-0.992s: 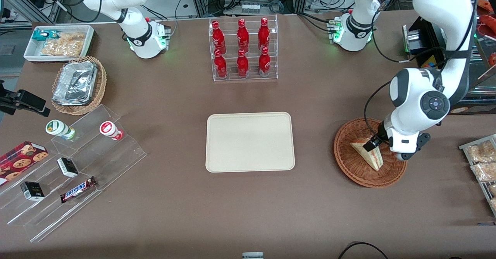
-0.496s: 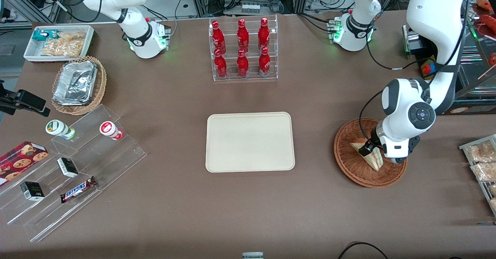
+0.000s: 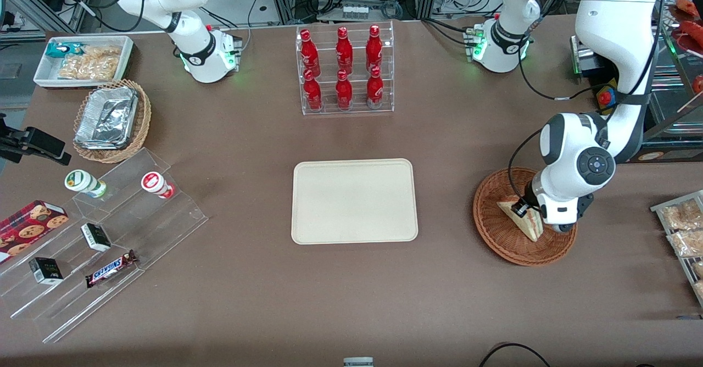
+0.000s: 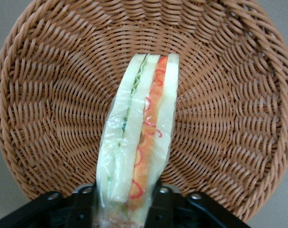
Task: Place sandwich from basket to tray
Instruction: 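Lower the left gripper and close it on the sandwich, then lift the sandwich and carry it over the cream tray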
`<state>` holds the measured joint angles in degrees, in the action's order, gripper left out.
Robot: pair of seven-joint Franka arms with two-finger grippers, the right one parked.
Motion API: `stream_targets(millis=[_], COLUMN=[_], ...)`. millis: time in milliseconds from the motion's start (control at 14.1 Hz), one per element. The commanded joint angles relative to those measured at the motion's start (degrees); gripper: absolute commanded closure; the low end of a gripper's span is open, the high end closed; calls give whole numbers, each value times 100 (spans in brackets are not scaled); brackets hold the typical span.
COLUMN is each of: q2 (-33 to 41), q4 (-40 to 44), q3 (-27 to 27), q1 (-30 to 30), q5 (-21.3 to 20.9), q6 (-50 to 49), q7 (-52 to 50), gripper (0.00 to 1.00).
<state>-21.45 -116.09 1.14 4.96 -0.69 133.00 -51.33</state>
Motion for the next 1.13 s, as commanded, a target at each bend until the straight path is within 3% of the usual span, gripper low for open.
stream_targets(millis=[0, 354, 709, 921, 1063], q2=[175, 291, 221, -278, -604], q4=[129, 1165, 1360, 1955, 2308], q3=[-17, 9, 27, 88, 193], q1=[22, 530, 1549, 2068, 2280], q5=[-45, -362, -309, -257, 58], q6=[-281, -2556, -2639, -2656, -2656], q7=[175, 1098, 1466, 1451, 1363], gripper=[91, 91, 88, 87, 88])
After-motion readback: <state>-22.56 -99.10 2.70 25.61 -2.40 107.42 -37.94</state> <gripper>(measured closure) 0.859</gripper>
